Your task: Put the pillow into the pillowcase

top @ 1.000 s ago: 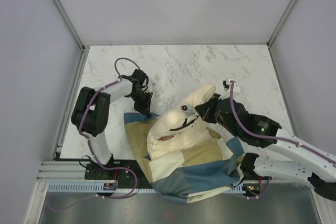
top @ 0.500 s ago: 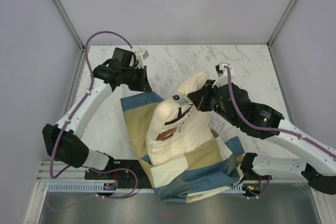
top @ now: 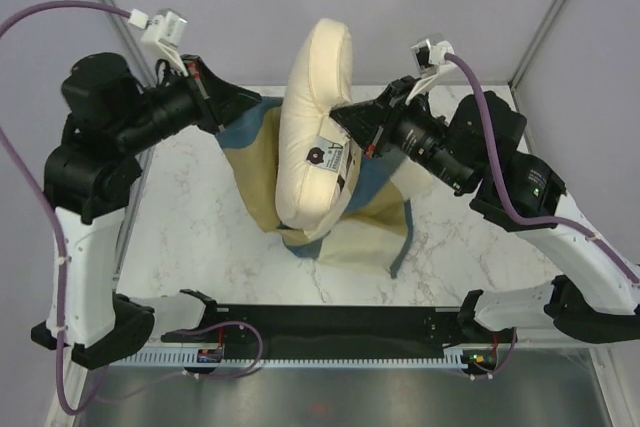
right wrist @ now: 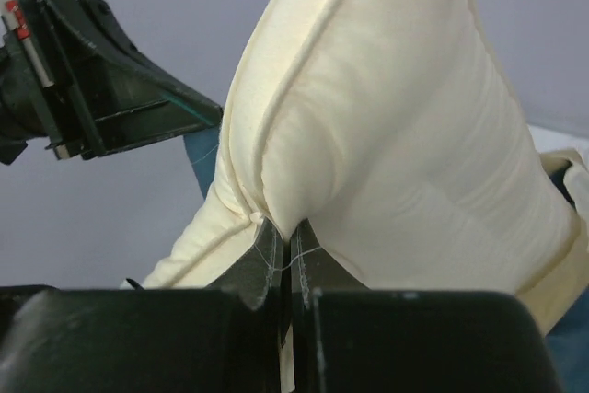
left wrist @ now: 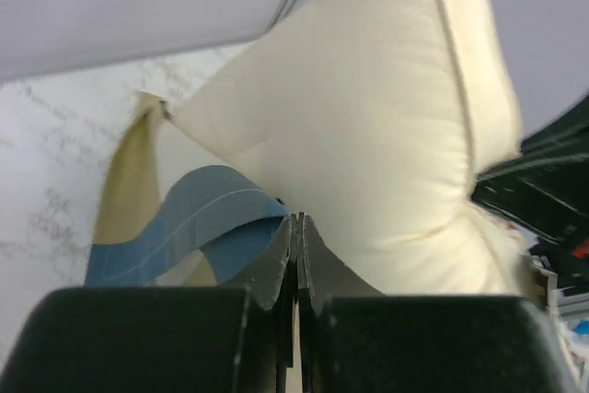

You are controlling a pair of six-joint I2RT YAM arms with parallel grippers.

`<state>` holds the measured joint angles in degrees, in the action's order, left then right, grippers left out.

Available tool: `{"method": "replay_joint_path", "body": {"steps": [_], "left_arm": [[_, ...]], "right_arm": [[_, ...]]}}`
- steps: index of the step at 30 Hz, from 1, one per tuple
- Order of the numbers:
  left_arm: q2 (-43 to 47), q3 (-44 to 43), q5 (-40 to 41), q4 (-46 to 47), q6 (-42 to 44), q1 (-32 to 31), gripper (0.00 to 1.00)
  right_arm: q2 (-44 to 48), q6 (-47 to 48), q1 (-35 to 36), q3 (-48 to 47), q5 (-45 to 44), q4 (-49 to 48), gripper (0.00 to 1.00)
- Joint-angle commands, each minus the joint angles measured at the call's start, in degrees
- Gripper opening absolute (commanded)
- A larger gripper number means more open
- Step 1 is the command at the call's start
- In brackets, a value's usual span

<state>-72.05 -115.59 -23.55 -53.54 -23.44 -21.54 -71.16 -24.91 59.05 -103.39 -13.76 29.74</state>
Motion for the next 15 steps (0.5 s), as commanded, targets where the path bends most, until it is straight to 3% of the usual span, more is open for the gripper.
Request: {"method": "replay_joint_path", "body": {"steps": [1, 5, 10, 15], "left_arm": [[2.44, -7.09, -4.04, 7.37, -8.28, 0.36, 0.02], [2.97, -7.46, -8.15, 15.63, -15.83, 0.27, 0.02], [2.88, -7.28, -14.41, 22.68, -24.45, 0.27, 0.02], [3.06, -9.48, -17.84, 24.79, -26.21, 0.27, 0.02]], "right_arm": [[-2.30, 4.33, 0.28, -9.26, 3.47, -8.29, 0.00], [-6.79, 6.09, 0.28, -12.18, 3.04, -9.08, 0.00], [-11.63, 8.38, -0.51, -10.87, -9.23, -11.19, 0.00], [-17.96, 0.85, -6.13, -9.55, -9.10, -8.47, 0.00]]}}
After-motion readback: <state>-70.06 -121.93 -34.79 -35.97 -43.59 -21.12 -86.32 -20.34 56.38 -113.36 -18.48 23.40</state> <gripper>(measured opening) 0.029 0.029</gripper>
